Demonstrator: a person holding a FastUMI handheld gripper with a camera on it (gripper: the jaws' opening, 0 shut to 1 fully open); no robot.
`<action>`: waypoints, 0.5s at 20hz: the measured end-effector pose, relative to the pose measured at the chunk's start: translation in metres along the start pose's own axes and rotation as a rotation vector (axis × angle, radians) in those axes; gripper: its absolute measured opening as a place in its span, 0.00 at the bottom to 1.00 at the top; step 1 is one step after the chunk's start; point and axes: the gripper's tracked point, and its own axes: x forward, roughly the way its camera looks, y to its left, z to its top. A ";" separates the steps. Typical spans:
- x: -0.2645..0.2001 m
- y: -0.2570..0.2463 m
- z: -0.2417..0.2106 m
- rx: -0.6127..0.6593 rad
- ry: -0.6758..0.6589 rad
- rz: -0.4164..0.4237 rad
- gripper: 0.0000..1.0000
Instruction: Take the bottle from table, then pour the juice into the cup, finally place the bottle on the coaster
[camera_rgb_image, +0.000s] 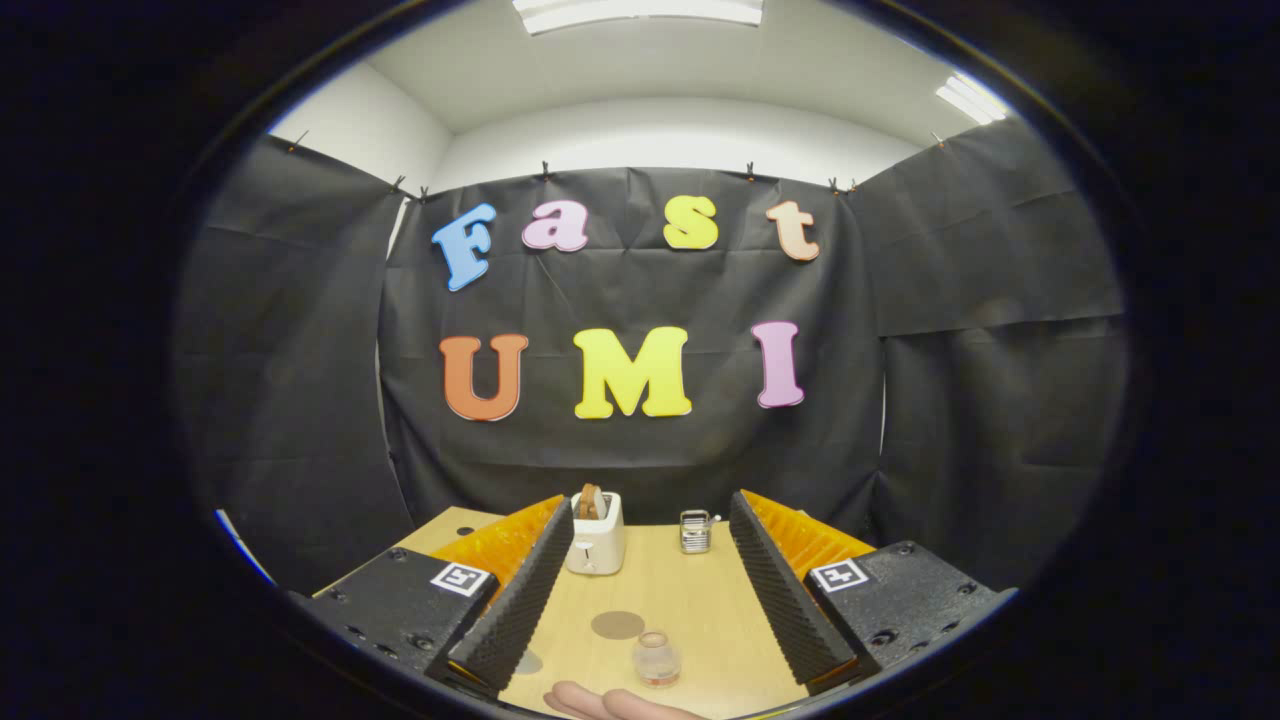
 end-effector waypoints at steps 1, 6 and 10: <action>0.000 -0.001 0.000 0.001 -0.002 0.000 1.00; -0.001 -0.002 -0.008 0.015 0.007 -0.013 1.00; -0.004 -0.002 -0.015 -0.001 -0.007 -0.023 1.00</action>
